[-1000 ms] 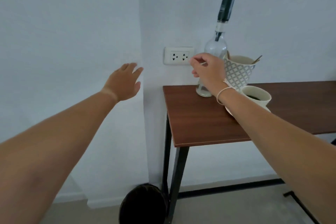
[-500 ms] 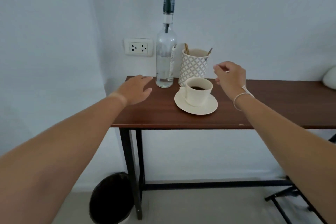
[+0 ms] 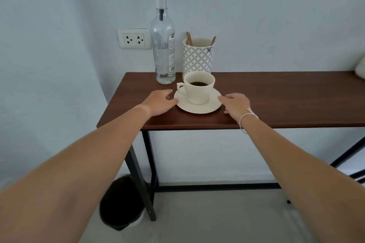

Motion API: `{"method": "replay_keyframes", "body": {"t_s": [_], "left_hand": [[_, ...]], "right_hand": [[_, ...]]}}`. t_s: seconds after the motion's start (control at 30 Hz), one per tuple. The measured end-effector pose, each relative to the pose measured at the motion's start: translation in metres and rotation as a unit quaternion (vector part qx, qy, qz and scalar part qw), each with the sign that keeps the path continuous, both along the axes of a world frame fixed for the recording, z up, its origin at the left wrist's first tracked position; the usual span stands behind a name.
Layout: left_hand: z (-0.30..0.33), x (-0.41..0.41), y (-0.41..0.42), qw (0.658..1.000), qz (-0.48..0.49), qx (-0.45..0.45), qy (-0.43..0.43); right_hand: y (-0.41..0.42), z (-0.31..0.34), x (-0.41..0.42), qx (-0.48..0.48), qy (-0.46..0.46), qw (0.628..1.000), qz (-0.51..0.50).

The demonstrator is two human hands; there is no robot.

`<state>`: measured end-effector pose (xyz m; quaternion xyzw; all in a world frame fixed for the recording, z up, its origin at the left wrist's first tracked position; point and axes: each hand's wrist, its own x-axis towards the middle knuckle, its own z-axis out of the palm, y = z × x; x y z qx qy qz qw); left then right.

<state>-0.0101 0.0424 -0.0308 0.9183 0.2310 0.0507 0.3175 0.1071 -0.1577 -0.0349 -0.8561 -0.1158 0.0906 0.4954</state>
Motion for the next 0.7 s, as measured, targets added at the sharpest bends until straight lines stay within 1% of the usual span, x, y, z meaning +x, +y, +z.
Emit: {"method": "replay_keyframes", "body": {"t_s": [0.13, 0.2, 0.3, 0.37, 0.53, 0.7], "left_hand": [[-0.002, 0.014, -0.006, 0.996, -0.013, -0.088, -0.014], [-0.004, 0.021, -0.003, 0.991, 0.002, -0.129, -0.019], [-0.005, 0.029, 0.003, 0.984, 0.022, -0.176, 0.004], [-0.005, 0.035, 0.004, 0.981, 0.030, -0.190, 0.019], [-0.003, 0.044, -0.001, 0.971, 0.067, -0.228, 0.022], [-0.002, 0.055, -0.007, 0.972, 0.083, -0.221, 0.013]], "right_hand": [[0.008, 0.004, 0.011, -0.026, 0.054, 0.998, 0.028], [0.013, 0.004, 0.019, -0.023, 0.074, 0.997, 0.025], [0.018, 0.002, 0.027, -0.020, 0.100, 0.994, 0.035], [0.021, 0.002, 0.031, -0.027, 0.107, 0.993, 0.046], [0.027, 0.003, 0.034, -0.040, 0.119, 0.991, 0.051], [0.030, 0.007, 0.041, -0.059, 0.143, 0.986, 0.059]]}}
